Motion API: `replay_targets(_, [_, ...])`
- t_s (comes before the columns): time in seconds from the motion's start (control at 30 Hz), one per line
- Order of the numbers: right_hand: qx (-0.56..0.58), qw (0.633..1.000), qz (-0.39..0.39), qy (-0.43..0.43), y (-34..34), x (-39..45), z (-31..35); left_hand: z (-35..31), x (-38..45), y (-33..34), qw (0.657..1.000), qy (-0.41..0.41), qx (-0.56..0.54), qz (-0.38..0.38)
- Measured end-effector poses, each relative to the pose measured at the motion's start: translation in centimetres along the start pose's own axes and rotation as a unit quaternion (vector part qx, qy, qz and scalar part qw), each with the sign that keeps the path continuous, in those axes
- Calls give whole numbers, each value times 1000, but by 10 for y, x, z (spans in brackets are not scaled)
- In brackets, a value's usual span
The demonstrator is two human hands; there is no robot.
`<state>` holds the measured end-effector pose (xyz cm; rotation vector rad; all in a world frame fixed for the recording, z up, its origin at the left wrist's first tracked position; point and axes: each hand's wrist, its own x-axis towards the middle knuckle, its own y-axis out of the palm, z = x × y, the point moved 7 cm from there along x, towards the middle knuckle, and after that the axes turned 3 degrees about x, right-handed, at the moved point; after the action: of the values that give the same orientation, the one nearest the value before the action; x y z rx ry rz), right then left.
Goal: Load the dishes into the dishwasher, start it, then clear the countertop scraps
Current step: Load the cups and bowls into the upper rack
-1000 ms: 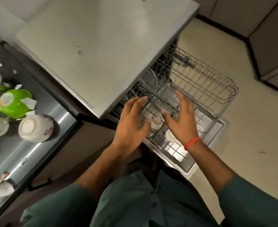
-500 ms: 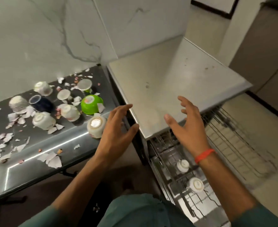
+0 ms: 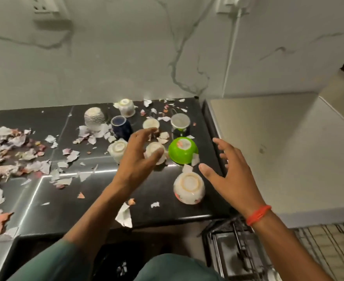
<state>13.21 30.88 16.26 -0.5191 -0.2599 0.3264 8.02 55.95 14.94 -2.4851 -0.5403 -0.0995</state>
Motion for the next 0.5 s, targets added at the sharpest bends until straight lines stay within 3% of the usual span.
replay_targets(0.23, [-15,996,78,-33,88,57,42,98,78,-74,984,-98,120,-86])
replay_targets(0.5, [-35,989,135,-42,130,76,59,169,144,-63,967,-176,184,25])
